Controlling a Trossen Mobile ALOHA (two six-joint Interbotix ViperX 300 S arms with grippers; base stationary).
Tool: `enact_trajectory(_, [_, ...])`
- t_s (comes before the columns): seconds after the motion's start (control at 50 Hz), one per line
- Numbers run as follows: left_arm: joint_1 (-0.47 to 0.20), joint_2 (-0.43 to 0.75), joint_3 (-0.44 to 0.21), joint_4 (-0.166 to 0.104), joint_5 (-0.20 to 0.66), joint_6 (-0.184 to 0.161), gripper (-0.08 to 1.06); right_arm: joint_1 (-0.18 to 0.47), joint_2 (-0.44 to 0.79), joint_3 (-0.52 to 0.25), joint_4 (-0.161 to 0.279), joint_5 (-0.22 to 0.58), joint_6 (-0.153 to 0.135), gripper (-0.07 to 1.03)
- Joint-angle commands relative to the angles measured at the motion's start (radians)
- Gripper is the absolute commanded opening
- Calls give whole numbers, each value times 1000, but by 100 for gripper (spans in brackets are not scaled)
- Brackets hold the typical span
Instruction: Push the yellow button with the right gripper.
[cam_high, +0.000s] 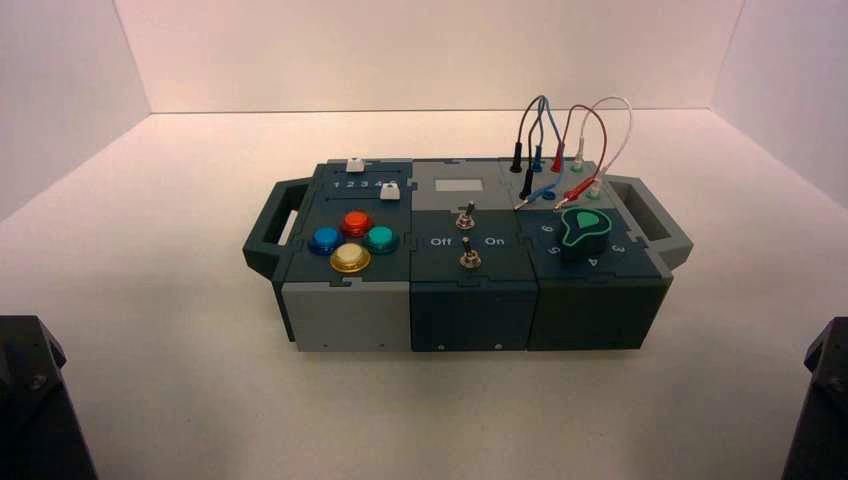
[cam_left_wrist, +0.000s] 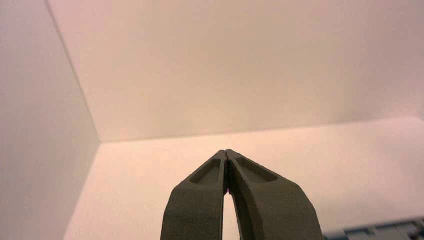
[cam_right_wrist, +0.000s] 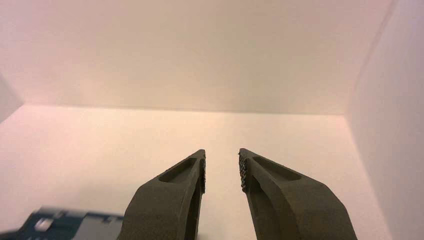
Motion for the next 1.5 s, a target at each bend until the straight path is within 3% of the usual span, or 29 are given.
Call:
enact_trajectory(0.02, [0,17,-55,0,92,3,-3,63,35,-75,25,66,3,38])
enact_trajectory(0.08, [0,20,-61,0,117,3,-3,80,48,-87,26,97,3,38])
enact_trajectory(0.24, [-31,54,-104,-12,255,2,-3,184,143,-158,35,270,2,38])
enact_trajectory(0.48, [-138,100,-183,-15,411,-2,-3,285,198,-178,58,371,0,38])
enact_trajectory(0.62, [-190,124,-227,-21,463,-3,-3,310,224,-196,60,419,-12,38])
enact_trajectory(0.72, [-224,144,-272,-25,546,-5,-3,370,262,-227,60,491,-31,38])
enact_trajectory(1.18, [-227,247,-330,-25,827,-6,-3,520,382,-268,60,537,-37,30])
enact_trajectory(1.5, [-227,287,-313,-25,848,-6,-3,598,472,-278,61,535,-32,15])
